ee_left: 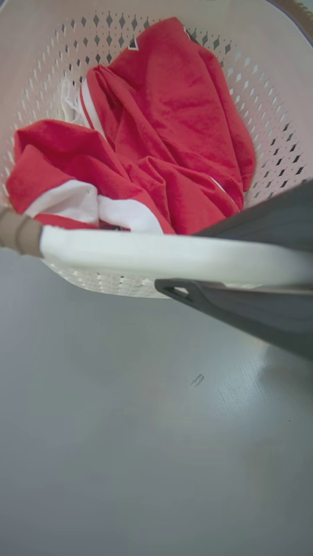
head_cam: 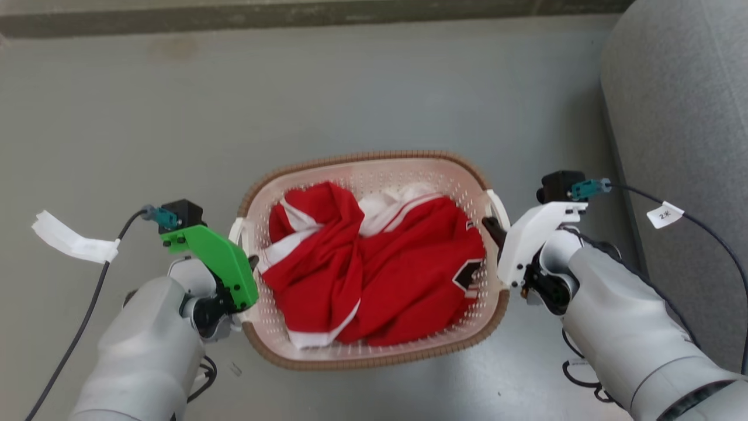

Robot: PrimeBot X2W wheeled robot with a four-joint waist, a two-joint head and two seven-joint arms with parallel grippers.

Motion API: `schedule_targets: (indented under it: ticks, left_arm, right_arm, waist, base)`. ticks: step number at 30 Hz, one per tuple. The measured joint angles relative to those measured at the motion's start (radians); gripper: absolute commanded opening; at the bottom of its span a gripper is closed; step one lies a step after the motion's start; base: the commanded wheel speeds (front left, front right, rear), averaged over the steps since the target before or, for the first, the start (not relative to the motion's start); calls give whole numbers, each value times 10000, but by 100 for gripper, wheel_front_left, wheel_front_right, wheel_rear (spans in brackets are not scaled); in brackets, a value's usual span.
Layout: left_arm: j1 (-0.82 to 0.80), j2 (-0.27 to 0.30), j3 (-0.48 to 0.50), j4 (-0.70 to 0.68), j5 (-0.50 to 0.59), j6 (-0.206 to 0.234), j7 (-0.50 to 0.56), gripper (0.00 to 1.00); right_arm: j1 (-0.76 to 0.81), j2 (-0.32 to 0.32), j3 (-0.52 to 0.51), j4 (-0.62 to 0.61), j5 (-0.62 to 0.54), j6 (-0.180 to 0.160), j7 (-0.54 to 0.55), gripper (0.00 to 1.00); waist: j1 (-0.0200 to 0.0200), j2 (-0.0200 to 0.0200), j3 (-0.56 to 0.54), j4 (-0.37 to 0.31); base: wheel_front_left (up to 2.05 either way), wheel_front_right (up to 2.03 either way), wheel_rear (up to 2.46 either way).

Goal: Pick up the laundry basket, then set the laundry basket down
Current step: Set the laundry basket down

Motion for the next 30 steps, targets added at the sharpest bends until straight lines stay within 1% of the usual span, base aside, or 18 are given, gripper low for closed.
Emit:
schedule_targets:
  ticks: [11,19,30]
  left_arm:
    - [-611,33,-113,-198,299,-8,-1333,0]
    - [-1030,73,-169,-222,731,-10,-2330,0]
    - [-1591,38,-236,-184,1011,-12,-3358,0]
  right_arm:
    - [-724,-82,65,-71,-307,-38,-936,0]
    - [-1164,-96,190,-84,-512,-44,-1530,0]
    - [-1732,-190,232,-63,-834,-144,-2341,0]
  waist:
    - [0,0,1555,-14]
    - [1,0,2627,-16]
    - [1,0,3746,2]
  base:
    - [0,0,0]
    - [0,0,0]
    - [0,0,0]
